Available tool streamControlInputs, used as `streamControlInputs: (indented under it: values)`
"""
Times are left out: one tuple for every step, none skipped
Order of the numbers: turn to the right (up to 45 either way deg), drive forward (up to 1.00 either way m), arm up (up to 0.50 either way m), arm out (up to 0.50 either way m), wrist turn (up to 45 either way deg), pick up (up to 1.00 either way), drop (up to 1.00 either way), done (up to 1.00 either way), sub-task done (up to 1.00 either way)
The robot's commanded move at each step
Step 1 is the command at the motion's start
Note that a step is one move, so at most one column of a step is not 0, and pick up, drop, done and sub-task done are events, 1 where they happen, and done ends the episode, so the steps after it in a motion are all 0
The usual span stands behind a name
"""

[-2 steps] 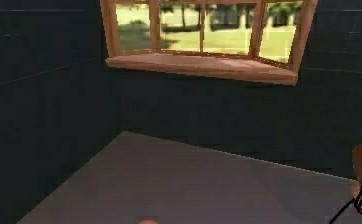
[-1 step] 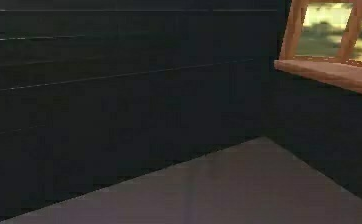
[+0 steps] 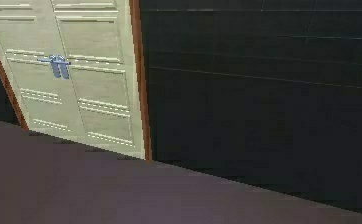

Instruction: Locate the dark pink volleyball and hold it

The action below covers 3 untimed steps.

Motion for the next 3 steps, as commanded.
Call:
streamControlInputs:
  values:
    - [-12.0,0.00,0.00,0.00,0.0,0.00,0.00,0.00,0.00]
    - [0.0,0.00,0.16,0.00,0.0,0.00,0.00,0.00,0.00]
    - [0.0,0.00,0.00,0.46,0.0,0.00,0.00,0.00,0.00]
